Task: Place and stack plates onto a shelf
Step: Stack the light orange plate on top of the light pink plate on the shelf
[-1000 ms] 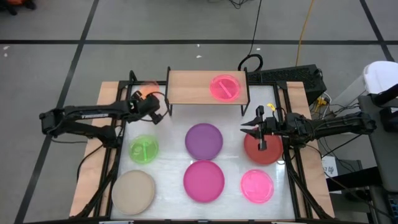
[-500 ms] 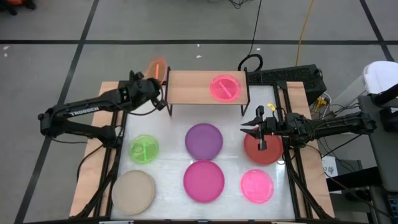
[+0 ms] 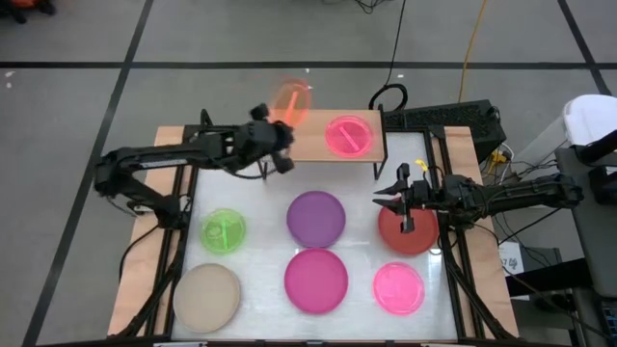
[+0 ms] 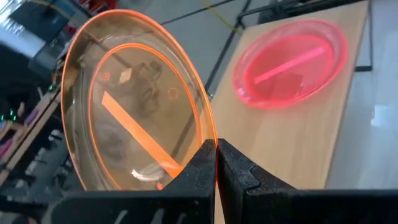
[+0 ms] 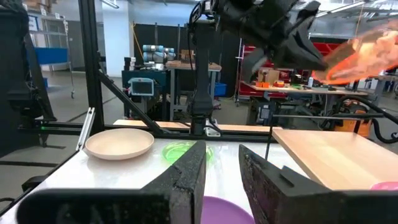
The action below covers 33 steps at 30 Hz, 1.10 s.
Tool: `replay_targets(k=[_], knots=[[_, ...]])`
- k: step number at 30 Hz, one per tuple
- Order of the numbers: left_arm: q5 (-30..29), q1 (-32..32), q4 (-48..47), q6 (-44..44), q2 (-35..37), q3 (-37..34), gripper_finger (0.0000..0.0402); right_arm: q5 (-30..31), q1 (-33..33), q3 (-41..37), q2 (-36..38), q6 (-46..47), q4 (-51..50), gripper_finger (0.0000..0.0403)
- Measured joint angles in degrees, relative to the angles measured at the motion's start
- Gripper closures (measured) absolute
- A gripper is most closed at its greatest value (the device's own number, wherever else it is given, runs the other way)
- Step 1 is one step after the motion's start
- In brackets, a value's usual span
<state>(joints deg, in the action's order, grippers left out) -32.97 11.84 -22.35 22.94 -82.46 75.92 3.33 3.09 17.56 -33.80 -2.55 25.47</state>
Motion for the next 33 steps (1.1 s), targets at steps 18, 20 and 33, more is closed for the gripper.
replay_targets(k=[18, 20, 33], knots=[[8.8, -3.4, 12.5, 15.4, -26.0, 14.6, 0.0399, -0.1, 0.0, 0.0, 13.2, -1.2, -5.3, 0.0321], [8.9, -3.1, 12.0, 14.9, -27.4, 15.7, 0.0398, -0.2, 0.0, 0.0, 13.7, -0.8, -6.4, 0.0321], [7.1, -1.6, 11.5, 9.7, -28.7, 16.1, 0.0292, -0.1, 0.0, 0.0, 13.9, 0.3, -9.7, 0.0321]])
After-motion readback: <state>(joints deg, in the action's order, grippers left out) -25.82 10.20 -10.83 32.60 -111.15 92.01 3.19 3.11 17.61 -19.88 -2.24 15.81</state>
